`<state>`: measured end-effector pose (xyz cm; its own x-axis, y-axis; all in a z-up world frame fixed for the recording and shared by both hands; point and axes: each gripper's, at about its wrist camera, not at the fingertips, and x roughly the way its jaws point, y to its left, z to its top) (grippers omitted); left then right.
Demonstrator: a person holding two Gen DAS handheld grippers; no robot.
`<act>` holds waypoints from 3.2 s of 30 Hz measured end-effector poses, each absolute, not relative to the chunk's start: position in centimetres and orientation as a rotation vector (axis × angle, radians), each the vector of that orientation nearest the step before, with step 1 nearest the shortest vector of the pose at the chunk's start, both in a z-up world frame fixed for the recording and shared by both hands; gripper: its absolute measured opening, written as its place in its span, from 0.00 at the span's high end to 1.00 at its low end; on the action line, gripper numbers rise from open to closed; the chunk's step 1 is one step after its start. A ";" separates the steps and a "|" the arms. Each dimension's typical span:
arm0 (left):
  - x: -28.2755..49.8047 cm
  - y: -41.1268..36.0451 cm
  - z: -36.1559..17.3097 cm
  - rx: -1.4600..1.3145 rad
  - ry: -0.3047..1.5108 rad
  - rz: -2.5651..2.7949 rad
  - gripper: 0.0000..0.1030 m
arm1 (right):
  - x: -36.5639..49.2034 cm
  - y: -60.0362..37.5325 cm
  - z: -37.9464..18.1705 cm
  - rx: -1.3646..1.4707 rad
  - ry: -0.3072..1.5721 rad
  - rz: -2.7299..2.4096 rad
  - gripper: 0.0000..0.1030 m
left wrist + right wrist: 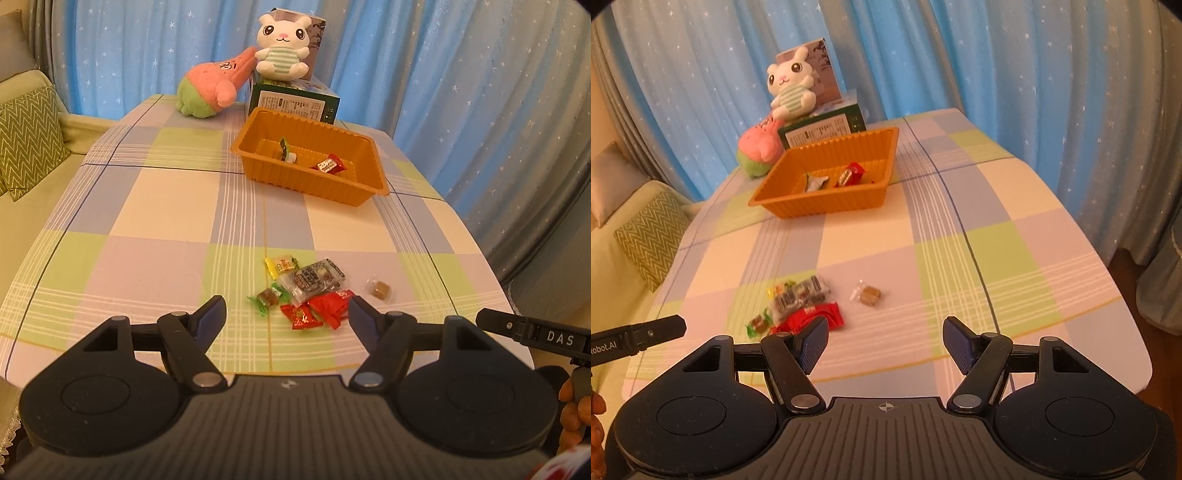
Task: Organize snacks
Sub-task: 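Move both open tools back over the remaining snack pile, then grasp a small red packet with the left tool while the right tool grasps the clear-wrapped brown candy, then carry both held snacks over the orange tray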
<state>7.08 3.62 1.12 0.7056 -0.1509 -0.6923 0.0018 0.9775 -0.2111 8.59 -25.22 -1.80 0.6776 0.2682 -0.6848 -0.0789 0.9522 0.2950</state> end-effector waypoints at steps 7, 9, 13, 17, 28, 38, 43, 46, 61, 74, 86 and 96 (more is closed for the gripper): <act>7.0 3.2 -0.1 -0.190 0.810 -0.115 0.32 | 8.5 -25.4 -2.7 0.249 0.822 0.192 0.33; 7.0 3.0 -0.5 -0.186 0.820 -0.119 0.32 | 8.4 -25.6 -3.0 0.250 0.828 0.188 0.33; 7.3 2.7 -1.3 -0.190 0.839 -0.121 0.32 | 8.6 -25.7 -3.5 0.254 0.834 0.183 0.33; 7.8 2.2 -1.9 -0.190 0.845 -0.124 0.32 | 9.1 -25.6 -4.0 0.260 0.839 0.180 0.33; 10.4 1.5 -4.7 -0.226 0.862 -0.122 0.43 | 11.2 -25.6 -6.3 0.246 0.865 0.189 0.34; 14.1 0.4 -7.3 -0.226 0.888 -0.123 0.64 | 14.0 -25.7 -8.7 0.257 0.912 0.190 0.34; 15.5 0.1 -8.6 -0.211 0.910 -0.121 0.76 | 15.1 -25.4 -9.3 0.242 0.921 0.191 0.34; 15.6 -0.2 -9.4 -0.189 0.934 -0.124 0.78 | 15.7 -25.2 -9.5 0.240 0.922 0.194 0.34; 14.8 0.2 -8.7 -0.179 0.920 -0.133 0.83 | 18.6 -22.1 -10.8 0.058 0.863 0.343 0.34; 14.1 1.2 -7.1 -0.205 0.878 -0.135 0.83 | 21.6 -18.8 -13.1 -0.195 0.799 0.479 0.54; 13.9 1.2 -6.6 -0.207 0.864 -0.136 0.83 | 19.7 -19.2 -11.7 -0.133 0.806 0.427 0.80; 12.9 0.9 -4.7 -0.199 0.825 -0.134 0.83 | 16.7 -20.4 -8.0 -0.015 0.787 0.373 0.80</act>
<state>12.88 0.93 -4.67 0.6713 -0.1957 -0.7149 0.0410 0.9729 -0.2278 16.71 -20.43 -8.02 0.6437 0.3224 -0.6941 -0.3335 0.9345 0.1247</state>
